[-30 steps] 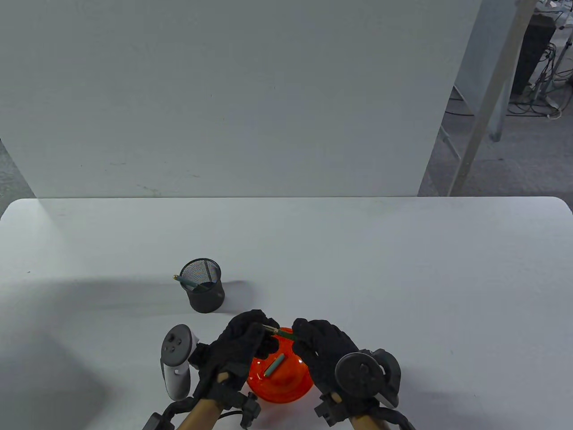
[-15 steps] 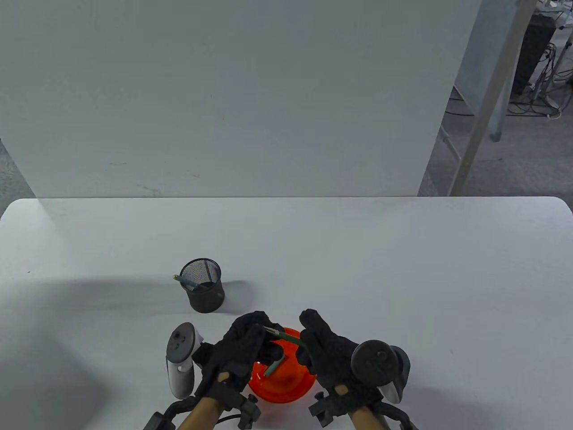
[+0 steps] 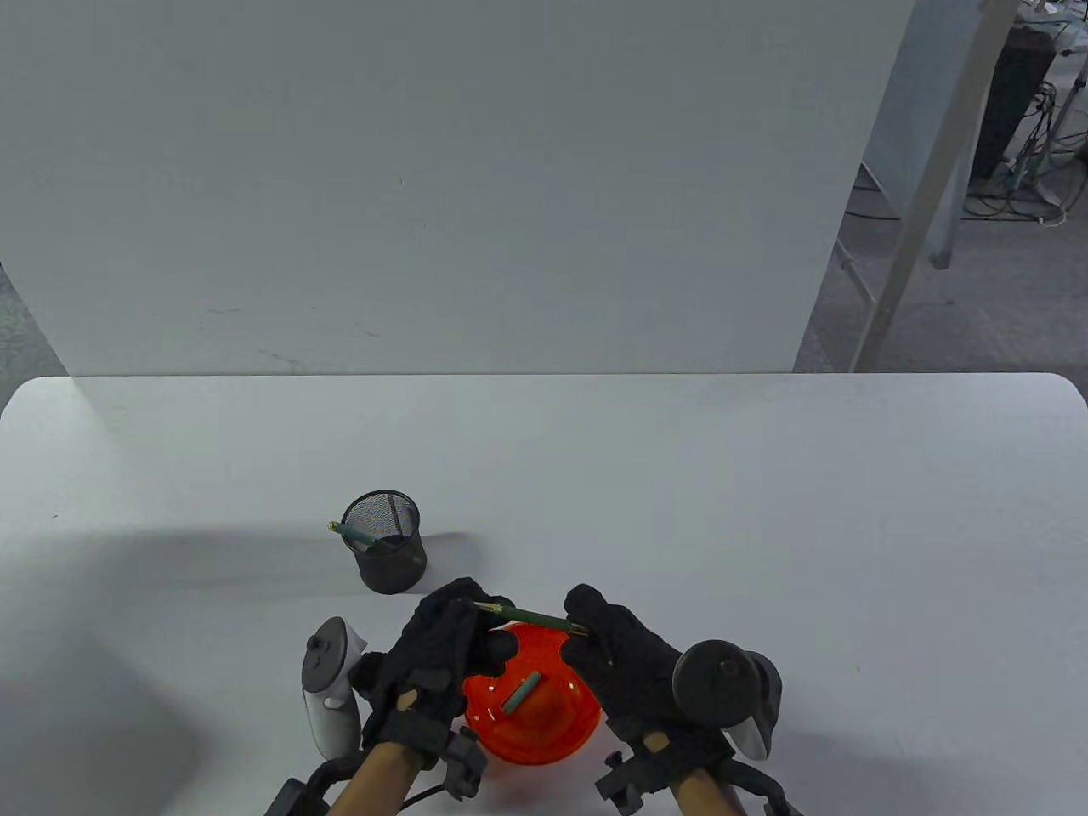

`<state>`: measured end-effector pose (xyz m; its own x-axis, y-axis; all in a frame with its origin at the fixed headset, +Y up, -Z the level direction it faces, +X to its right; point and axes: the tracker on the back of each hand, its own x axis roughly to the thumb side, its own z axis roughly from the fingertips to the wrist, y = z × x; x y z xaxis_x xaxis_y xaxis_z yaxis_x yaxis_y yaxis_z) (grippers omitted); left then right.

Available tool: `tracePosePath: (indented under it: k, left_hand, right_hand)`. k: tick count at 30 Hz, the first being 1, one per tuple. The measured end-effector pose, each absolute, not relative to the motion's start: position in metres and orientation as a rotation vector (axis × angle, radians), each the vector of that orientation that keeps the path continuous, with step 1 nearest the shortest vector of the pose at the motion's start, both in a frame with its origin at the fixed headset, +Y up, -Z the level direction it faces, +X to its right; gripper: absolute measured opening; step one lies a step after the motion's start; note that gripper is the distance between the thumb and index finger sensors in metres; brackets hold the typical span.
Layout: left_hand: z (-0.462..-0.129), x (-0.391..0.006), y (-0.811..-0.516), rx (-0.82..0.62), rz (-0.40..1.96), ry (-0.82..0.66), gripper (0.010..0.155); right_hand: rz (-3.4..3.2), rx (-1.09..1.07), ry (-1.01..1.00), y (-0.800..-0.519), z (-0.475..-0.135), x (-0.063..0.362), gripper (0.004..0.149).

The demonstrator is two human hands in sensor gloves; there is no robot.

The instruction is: Assemble fountain pens from components

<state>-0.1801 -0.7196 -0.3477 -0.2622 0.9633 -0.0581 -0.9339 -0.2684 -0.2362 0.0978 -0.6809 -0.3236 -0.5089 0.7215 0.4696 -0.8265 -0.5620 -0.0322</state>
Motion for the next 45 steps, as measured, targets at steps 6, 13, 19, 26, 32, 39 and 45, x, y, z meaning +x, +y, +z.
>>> tracePosePath:
  k: [6,13,19,26,32,39,45]
  left_hand:
    - [-0.347,-0.179,-0.719,-0.224,1.825,-0.195,0.045]
    - [-0.347,-0.178,-0.717,-0.226,1.784,-0.212,0.045]
    - [-0.348,-0.177,-0.716,-0.209,1.731,-0.23,0.044]
    - [-0.347,-0.174,-0.717,-0.234,1.781,-0.251,0.045]
    - [-0.349,-0.173,-0.718,-0.252,1.781,-0.276,0.044]
    - [-0.349,-0.177,-0.715,-0.203,1.725,-0.257,0.044]
    - [-0.349,-0.177,-0.715,-0.21,1.728,-0.249,0.044]
  right_hand:
    - [2.16,0.502,-0.396,-0.677,-0.322,0.097,0.049]
    - [2.093,0.48,-0.194,-0.687,-0.33,0.098,0.047]
    - [2.079,0.481,-0.12,-0.692,-0.333,0.098,0.048]
    - [2.038,0.438,-0.159,-0.691,-0.332,0.101,0.049]
    - [2.032,0.377,-0.188,-0.691,-0.333,0.105,0.054]
    - [2.019,0.405,-0.166,-0.693,-0.333,0.104,0.06]
    - [2.063,0.539,-0.246,-0.684,-0.328,0.096,0.05]
